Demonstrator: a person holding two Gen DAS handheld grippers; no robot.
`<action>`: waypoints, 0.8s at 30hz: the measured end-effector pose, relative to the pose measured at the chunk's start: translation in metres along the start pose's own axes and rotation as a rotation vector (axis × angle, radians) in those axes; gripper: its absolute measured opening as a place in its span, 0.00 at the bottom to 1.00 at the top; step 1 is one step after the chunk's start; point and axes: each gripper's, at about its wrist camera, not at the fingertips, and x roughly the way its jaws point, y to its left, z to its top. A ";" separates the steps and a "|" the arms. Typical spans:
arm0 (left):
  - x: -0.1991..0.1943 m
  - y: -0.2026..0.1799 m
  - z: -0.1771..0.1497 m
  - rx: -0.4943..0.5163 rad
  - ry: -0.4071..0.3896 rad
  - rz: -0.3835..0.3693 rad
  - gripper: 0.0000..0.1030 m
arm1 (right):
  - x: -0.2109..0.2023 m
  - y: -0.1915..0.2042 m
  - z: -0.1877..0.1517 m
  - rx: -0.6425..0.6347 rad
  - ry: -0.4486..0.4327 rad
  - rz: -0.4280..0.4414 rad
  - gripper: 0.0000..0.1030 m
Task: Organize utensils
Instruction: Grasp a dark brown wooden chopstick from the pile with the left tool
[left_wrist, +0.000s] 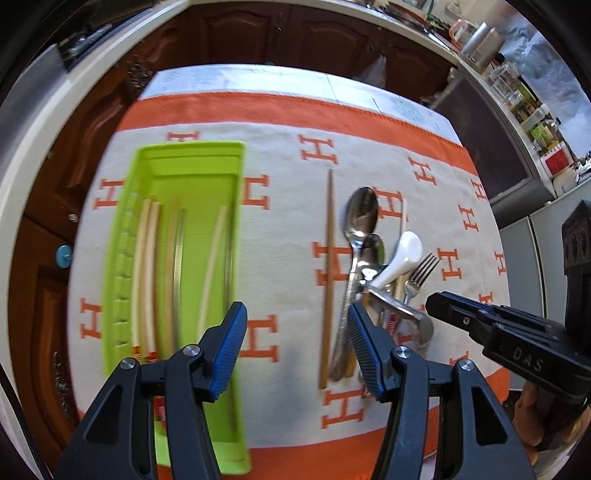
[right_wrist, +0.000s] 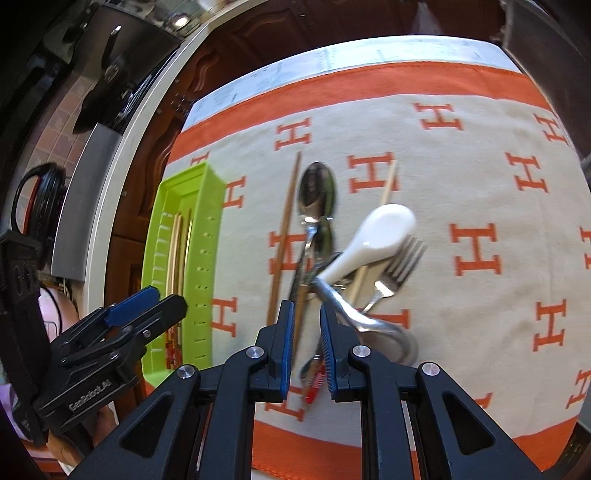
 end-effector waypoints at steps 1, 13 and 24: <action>0.005 -0.004 0.002 0.004 0.010 -0.007 0.52 | -0.001 -0.004 0.000 0.008 -0.001 0.003 0.14; 0.085 -0.030 0.030 0.026 0.144 0.066 0.36 | -0.002 -0.039 0.003 0.050 -0.011 0.022 0.14; 0.108 -0.044 0.033 0.073 0.129 0.145 0.36 | 0.007 -0.062 0.009 0.096 0.000 0.045 0.14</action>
